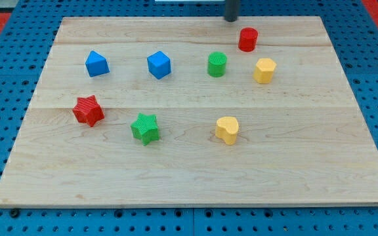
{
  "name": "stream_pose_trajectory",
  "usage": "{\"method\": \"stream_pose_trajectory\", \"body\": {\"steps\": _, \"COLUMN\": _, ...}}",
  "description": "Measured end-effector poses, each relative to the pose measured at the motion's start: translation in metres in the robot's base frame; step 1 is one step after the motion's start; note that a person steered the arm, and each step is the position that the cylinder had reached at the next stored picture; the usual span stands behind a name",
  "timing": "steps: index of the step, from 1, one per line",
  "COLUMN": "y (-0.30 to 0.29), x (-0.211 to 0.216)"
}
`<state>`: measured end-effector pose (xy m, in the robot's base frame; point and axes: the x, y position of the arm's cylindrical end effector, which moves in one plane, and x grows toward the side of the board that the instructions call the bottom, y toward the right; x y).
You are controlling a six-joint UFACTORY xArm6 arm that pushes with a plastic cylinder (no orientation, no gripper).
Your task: Push the yellow hexagon parallel right to the green circle
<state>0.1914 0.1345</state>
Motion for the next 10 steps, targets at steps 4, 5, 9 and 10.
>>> {"method": "stream_pose_trajectory", "body": {"steps": 4, "y": 0.112, "x": 0.203}}
{"method": "stream_pose_trajectory", "body": {"steps": 5, "y": 0.089, "x": 0.240}}
{"method": "stream_pose_trajectory", "body": {"steps": 9, "y": 0.040, "x": 0.212}}
{"method": "stream_pose_trajectory", "body": {"steps": 10, "y": 0.016, "x": 0.210}}
